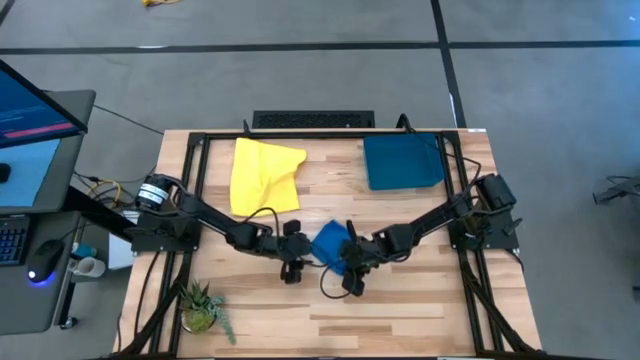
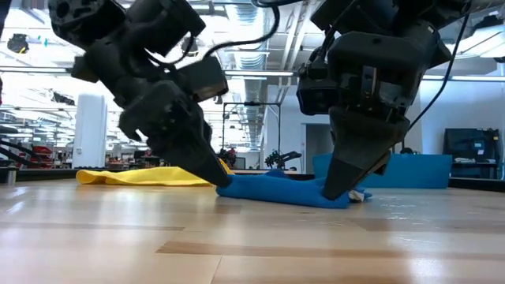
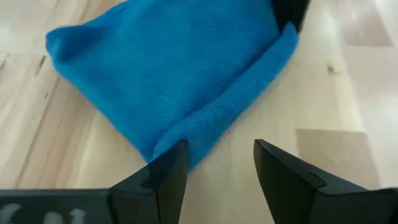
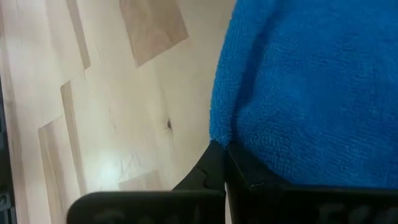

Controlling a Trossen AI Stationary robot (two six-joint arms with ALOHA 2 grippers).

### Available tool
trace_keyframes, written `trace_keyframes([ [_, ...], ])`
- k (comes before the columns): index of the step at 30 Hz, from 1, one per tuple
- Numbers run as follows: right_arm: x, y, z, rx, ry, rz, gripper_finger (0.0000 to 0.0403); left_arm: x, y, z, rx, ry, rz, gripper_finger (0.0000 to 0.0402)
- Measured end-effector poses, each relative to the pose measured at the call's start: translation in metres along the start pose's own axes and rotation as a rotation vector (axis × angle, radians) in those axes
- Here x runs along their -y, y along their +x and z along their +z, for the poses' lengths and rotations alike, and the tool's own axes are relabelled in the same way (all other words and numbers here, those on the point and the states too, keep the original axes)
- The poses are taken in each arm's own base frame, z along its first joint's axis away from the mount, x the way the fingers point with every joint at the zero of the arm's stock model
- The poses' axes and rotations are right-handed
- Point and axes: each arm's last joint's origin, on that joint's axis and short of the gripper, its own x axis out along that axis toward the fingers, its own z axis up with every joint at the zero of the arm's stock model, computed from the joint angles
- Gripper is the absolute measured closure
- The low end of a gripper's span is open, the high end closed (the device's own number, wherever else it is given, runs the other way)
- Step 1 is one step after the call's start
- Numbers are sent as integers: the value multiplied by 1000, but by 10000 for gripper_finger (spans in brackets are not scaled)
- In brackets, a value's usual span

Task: Roll microfiber towels into tight, uniform cylinder then place into a basket
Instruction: Roll the blue microfiber cloth

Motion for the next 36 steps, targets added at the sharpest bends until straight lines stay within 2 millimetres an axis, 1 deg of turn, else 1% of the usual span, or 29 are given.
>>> trace_keyframes([
  [7,0,0,0,4,-1,3,391,2,13,-3,21,0,-40,224],
  [11,-1,0,0,5,-1,4,391,3,12,-3,18,2,-48,224],
  [22,-1,0,-1,-1,3,8,391,21,0,0,48,27,-51,224],
  [27,-1,0,-1,-15,28,2,391,27,-4,1,75,38,-17,224],
  [32,-1,0,-1,-19,29,2,391,22,-3,2,90,40,51,224],
  [36,0,0,-2,-19,29,1,391,15,-2,4,88,29,70,224],
])
